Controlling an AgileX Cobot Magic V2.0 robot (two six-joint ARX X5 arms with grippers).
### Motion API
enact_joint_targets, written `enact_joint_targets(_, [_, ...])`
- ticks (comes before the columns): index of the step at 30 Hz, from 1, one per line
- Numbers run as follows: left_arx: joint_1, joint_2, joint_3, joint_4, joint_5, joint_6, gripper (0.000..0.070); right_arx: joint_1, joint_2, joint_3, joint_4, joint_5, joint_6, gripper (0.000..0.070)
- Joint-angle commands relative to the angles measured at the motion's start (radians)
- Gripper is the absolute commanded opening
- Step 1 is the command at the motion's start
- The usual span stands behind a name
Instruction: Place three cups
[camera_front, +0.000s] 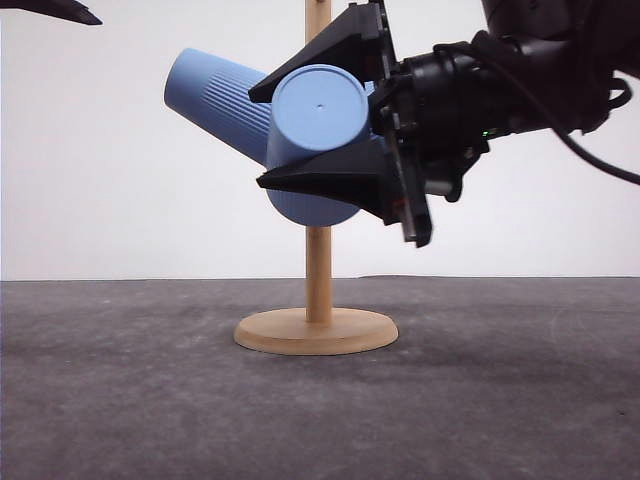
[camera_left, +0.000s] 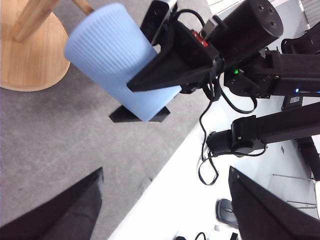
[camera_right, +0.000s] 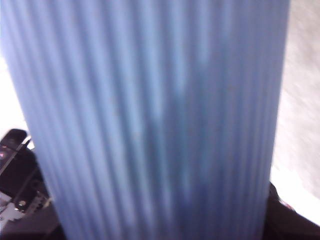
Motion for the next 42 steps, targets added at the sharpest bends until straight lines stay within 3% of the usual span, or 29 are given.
enact_joint_targets(1, [-0.002,0.006,0.023,0.004,0.010,0.007,0.0474,-0.002,0.012,0.016,0.022,0.000,0.007,0.0360])
enact_joint_targets(15, [-0.002,0.006,0.023,0.001,0.009,0.008,0.0473,-0.042,0.027,0.023,0.044,0.028,0.007,0.0439])
enact_joint_targets(20, [-0.002,0.006,0.023,0.001,0.009,0.008,0.0473,-0.042,0.027,0.024,0.048,0.024,0.007,0.0542])
enact_joint_targets(26, [-0.002,0.006,0.023,0.001,0.009,0.008,0.0473,-0.041,0.027,0.023,0.048,0.014,0.007,0.0547])
enact_joint_targets(31, [-0.002,0.006,0.023,0.001,0.009,0.008,0.0473,-0.039,0.026,0.023,0.049,-0.052,0.006,0.0551])
enact_joint_targets(42, [-0.002,0.006,0.023,0.000,0.009,0.008,0.0473,-0.010,-0.004,-0.018,0.045,-0.059,-0.023,0.0550])
